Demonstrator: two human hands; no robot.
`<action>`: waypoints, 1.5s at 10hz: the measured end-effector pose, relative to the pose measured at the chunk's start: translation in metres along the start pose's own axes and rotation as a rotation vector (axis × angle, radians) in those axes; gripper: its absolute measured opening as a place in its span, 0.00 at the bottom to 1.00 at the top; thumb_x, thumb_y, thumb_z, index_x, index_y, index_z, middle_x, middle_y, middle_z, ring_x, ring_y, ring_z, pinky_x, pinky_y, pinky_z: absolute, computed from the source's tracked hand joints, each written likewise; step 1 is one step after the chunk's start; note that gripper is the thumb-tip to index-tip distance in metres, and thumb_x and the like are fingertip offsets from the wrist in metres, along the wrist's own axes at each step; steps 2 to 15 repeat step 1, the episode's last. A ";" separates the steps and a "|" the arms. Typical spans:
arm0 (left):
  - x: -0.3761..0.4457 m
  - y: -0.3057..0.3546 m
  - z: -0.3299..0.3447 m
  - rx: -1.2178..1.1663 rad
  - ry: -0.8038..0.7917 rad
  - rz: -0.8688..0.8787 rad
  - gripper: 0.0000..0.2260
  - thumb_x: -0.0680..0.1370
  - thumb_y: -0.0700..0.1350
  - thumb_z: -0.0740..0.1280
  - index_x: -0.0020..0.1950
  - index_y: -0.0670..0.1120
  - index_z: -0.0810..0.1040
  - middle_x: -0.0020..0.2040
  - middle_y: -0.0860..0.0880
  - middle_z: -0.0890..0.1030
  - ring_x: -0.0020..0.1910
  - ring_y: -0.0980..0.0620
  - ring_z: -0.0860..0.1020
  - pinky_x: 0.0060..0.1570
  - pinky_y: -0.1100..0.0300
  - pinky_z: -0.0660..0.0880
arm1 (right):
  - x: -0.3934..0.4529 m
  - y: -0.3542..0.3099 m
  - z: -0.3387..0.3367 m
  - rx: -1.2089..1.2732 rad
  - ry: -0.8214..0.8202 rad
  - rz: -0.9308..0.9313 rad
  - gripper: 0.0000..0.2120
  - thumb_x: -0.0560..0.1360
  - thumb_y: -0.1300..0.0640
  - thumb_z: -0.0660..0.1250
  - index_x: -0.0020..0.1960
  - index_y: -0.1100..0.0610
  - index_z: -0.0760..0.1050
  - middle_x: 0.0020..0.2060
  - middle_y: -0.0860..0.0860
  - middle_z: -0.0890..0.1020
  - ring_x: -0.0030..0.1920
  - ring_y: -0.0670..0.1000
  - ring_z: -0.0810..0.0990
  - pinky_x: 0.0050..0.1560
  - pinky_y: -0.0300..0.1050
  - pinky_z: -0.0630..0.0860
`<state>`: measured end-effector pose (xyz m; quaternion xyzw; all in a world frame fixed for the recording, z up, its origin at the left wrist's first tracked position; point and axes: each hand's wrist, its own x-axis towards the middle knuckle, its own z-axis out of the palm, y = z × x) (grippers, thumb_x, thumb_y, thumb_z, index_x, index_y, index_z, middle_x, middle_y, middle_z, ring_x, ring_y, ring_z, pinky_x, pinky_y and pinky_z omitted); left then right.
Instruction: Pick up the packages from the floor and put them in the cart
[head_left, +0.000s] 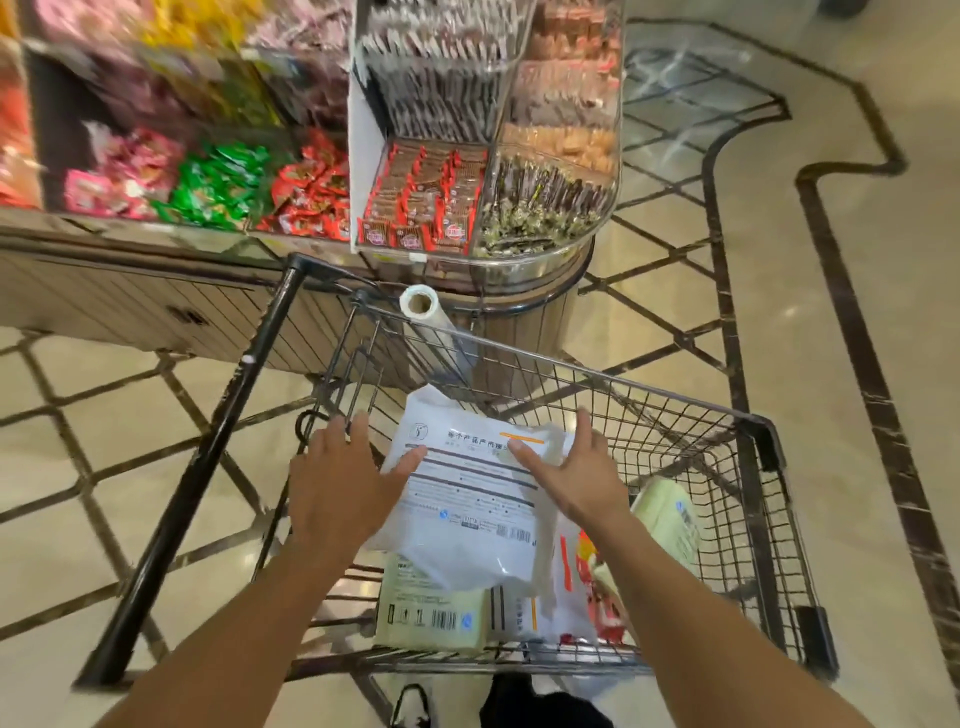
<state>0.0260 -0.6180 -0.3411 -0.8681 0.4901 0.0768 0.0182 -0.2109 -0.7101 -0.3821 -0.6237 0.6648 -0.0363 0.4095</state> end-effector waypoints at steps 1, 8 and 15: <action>-0.002 -0.020 -0.014 -0.029 0.145 0.138 0.40 0.76 0.73 0.57 0.69 0.41 0.79 0.64 0.37 0.81 0.62 0.36 0.79 0.56 0.41 0.77 | -0.010 -0.022 -0.016 -0.215 0.075 -0.097 0.55 0.71 0.18 0.56 0.86 0.46 0.42 0.85 0.56 0.53 0.83 0.64 0.56 0.77 0.69 0.58; -0.002 -0.020 -0.014 -0.029 0.145 0.138 0.40 0.76 0.73 0.57 0.69 0.41 0.79 0.64 0.37 0.81 0.62 0.36 0.79 0.56 0.41 0.77 | -0.010 -0.022 -0.016 -0.215 0.075 -0.097 0.55 0.71 0.18 0.56 0.86 0.46 0.42 0.85 0.56 0.53 0.83 0.64 0.56 0.77 0.69 0.58; -0.002 -0.020 -0.014 -0.029 0.145 0.138 0.40 0.76 0.73 0.57 0.69 0.41 0.79 0.64 0.37 0.81 0.62 0.36 0.79 0.56 0.41 0.77 | -0.010 -0.022 -0.016 -0.215 0.075 -0.097 0.55 0.71 0.18 0.56 0.86 0.46 0.42 0.85 0.56 0.53 0.83 0.64 0.56 0.77 0.69 0.58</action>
